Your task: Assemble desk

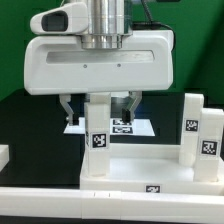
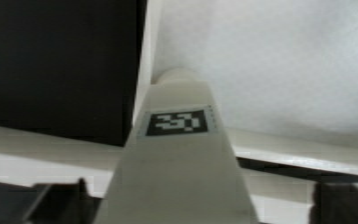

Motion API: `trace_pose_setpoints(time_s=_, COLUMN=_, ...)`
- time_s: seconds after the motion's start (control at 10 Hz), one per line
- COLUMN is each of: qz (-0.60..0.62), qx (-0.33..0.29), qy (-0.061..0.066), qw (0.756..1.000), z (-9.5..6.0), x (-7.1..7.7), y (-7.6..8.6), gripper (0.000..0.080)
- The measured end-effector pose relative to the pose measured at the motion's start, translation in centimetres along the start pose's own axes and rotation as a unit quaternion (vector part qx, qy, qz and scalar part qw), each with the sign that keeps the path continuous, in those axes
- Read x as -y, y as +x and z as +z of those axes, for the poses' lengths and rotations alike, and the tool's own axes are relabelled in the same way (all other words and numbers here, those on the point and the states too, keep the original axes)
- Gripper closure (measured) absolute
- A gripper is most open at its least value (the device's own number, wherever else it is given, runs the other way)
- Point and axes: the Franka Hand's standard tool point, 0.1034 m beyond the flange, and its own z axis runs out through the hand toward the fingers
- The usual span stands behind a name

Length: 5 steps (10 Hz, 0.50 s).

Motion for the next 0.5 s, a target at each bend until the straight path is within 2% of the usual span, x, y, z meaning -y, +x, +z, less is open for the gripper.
trace_pose_setpoints(time_s=0.1, qz=0.0, qx=0.0, qy=0.0, qw=1.0, z=0.0, x=-0.01, y=0.0, gripper=0.0251)
trace_pose_setpoints(time_s=0.2, qz=0.0, qx=0.0, qy=0.0, qw=1.0, z=0.0, x=-0.01, y=0.0, gripper=0.0453)
trace_pose_setpoints(time_s=0.3, qz=0.0, qx=0.0, qy=0.0, qw=1.0, z=0.0, x=-0.1, y=-0.02, gripper=0.0511)
trace_pose_setpoints(time_s=0.5, qz=0.009, qx=0.0, qy=0.0, qw=1.0, z=0.0, x=-0.1, y=-0.02, gripper=0.0511)
